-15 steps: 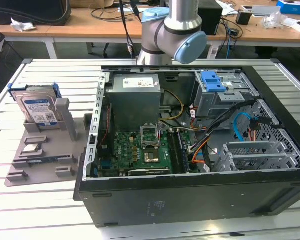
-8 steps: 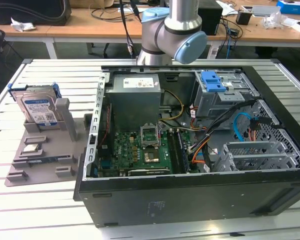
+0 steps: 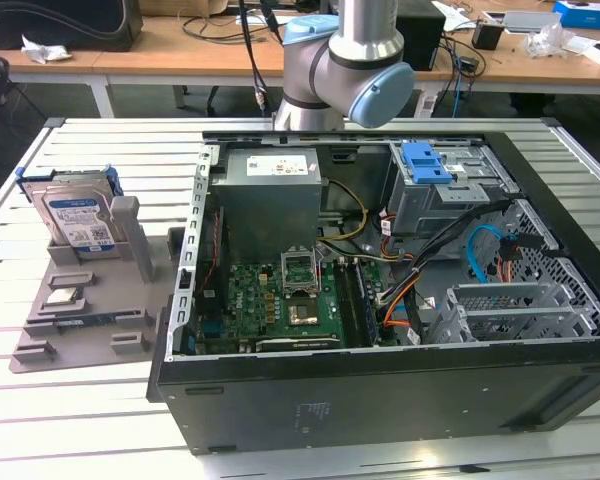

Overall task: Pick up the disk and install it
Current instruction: 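Pick up the disk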

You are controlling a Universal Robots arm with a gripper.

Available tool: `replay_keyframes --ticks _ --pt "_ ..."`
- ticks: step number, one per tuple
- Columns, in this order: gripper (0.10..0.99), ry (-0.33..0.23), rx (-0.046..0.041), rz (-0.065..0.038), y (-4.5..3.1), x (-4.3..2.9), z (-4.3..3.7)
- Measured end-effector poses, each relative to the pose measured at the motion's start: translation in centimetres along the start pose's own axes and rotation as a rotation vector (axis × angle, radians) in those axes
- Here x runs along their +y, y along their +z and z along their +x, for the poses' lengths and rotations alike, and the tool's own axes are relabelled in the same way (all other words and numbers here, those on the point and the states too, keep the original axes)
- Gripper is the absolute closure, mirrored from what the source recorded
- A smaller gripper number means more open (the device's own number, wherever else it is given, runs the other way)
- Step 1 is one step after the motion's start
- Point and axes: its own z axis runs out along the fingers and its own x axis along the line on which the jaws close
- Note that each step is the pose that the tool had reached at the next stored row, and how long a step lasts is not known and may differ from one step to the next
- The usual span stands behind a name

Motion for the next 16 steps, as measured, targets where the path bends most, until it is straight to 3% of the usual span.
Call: replay_keyframes --ticks 16 --pt "0.980 -0.237 0.0107 -0.005 0.00 0.00 0.00"
